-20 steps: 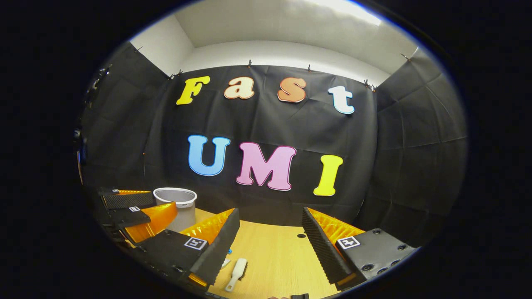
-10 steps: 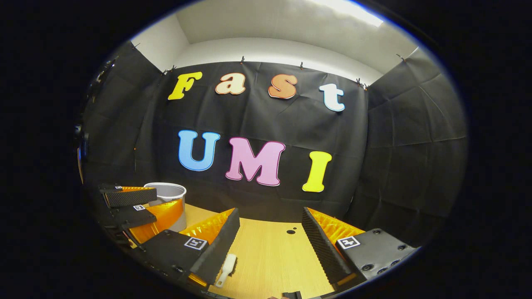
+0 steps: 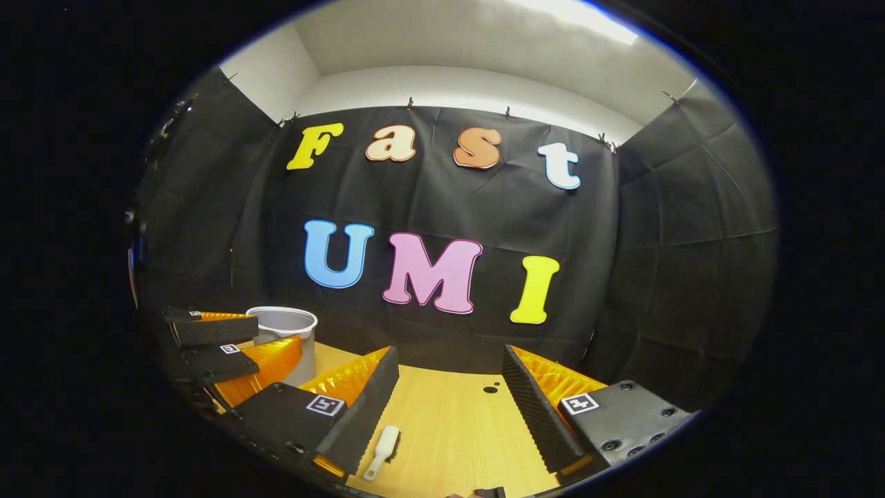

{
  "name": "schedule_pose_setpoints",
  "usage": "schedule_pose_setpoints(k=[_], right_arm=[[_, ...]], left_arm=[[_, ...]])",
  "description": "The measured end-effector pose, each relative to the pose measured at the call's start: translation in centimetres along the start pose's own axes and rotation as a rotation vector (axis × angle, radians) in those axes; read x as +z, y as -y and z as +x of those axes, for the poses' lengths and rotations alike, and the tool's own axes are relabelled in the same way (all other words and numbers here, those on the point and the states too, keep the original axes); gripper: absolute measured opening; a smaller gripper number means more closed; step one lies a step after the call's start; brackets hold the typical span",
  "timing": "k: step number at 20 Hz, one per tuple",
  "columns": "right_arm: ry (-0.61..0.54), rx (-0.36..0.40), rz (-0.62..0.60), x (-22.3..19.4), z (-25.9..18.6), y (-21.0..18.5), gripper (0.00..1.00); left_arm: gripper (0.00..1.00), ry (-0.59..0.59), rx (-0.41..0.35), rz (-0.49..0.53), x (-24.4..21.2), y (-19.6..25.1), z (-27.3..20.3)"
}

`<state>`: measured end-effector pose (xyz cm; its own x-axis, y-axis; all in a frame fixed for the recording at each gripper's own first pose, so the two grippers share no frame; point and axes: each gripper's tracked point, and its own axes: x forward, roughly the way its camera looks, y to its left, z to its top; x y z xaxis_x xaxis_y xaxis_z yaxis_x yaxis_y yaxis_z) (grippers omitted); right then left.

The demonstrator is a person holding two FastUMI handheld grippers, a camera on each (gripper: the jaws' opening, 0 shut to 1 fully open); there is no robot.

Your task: Pick up the small broom and dustpan from the desktop, sweep the trash into the dustpan with the broom, and then empty the trash into the garbage bin.

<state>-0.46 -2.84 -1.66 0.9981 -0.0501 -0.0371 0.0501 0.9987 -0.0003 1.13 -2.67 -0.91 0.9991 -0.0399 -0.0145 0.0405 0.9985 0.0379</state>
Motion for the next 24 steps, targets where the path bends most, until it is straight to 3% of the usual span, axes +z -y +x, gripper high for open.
schedule_pose_setpoints(k=[3,4,24], right_arm=[[-0.003,0.013,0.008,-0.1,0.4,-0.5,0.87],[-0.003,0.016,0.007,-0.1,0.5,-0.7,0.98],[-0.012,0.046,-0.014,-0.3,2.3,-2.9,0.97]], left_arm=[[0.80,0.004,0.010,0.005,0.1,-0.3,-0.3],[0.80,0.003,0.013,0.008,0.0,-0.5,-0.2],[0.80,-0.062,0.014,0.019,-1.8,-2.1,0.8]])
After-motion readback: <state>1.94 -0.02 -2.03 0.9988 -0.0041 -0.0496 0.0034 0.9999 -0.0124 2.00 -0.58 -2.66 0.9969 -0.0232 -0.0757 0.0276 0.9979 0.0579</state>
